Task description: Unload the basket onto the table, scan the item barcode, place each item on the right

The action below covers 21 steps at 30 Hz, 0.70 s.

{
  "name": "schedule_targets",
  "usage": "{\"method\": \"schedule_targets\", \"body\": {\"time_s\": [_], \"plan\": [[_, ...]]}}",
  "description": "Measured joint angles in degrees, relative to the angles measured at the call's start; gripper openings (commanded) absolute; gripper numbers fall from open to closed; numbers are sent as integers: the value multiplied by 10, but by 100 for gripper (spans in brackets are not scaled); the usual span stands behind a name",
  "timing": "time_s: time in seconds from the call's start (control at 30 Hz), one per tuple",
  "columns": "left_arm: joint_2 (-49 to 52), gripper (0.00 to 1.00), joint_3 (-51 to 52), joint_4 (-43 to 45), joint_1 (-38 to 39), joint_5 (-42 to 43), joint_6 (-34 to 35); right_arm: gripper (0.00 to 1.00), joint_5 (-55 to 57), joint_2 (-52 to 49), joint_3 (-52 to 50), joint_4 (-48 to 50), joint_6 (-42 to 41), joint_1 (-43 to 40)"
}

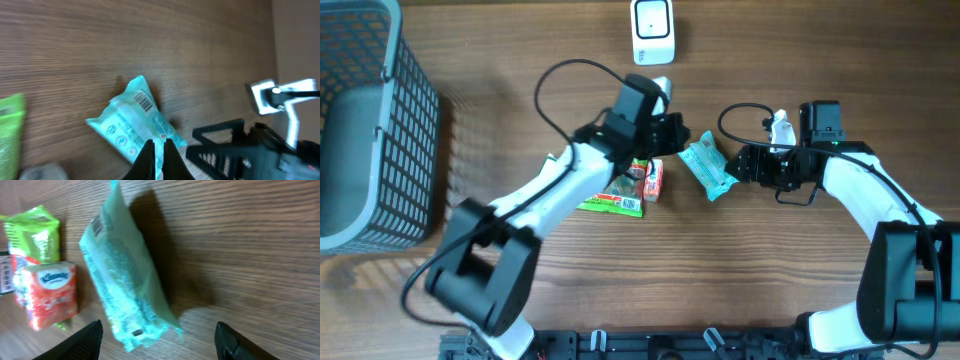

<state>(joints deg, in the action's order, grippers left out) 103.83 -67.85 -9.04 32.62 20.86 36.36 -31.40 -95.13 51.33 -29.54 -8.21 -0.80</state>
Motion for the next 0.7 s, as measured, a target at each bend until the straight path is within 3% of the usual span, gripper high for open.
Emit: {"method": "schedule_targets", "body": {"time_s": [0.27, 0.7], "plan": [[81, 4, 0, 56, 29, 0, 9, 68, -27, 0, -18, 3, -6, 0], [124, 4, 0, 80, 34, -35, 9, 63, -50, 5, -114, 153, -61, 0]]}}
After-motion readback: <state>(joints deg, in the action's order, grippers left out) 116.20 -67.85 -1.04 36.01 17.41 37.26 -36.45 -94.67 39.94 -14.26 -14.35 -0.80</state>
